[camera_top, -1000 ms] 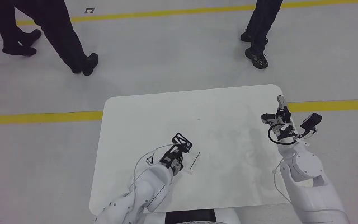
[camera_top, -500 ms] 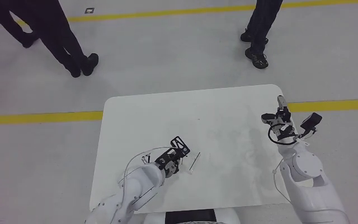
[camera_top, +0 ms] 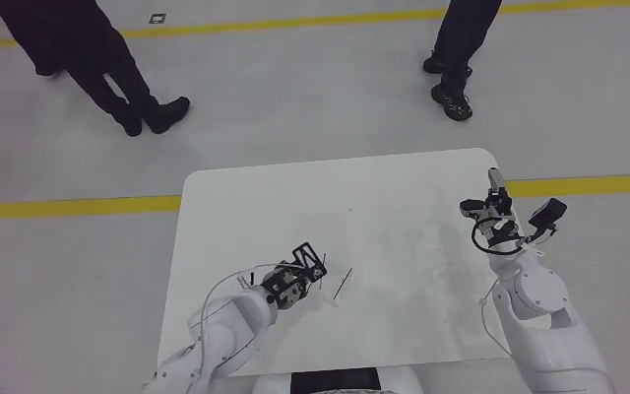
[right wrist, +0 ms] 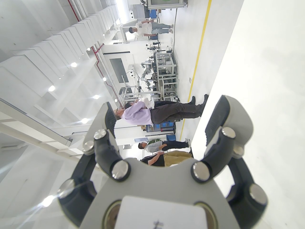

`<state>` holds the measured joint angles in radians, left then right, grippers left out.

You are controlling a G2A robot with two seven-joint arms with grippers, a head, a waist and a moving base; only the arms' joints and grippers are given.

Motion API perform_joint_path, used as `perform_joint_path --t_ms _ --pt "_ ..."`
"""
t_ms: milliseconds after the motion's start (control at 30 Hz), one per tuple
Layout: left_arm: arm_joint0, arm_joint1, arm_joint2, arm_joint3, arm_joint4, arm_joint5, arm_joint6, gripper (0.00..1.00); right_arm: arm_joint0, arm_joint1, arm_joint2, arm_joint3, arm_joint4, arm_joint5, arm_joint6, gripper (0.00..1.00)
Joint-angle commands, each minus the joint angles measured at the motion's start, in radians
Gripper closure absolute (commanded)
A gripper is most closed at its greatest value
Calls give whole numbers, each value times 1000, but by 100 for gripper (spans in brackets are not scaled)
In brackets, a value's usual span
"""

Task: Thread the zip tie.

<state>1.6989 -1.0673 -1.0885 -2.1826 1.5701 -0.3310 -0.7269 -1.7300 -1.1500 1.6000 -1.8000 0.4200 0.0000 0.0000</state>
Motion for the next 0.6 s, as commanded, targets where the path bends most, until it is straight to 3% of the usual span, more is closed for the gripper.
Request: perform_joint_path --t_ms 0,100,567 --pt "17 15 -22 -12 0 -9 38 100 0 0 0 0 0 0 0 0" --pt "28 40 -34 -25 0 -9 91 100 0 0 0 0 0 0 0 0" --pt "28 40 -34 -25 0 -9 91 100 0 0 0 0 0 0 0 0"
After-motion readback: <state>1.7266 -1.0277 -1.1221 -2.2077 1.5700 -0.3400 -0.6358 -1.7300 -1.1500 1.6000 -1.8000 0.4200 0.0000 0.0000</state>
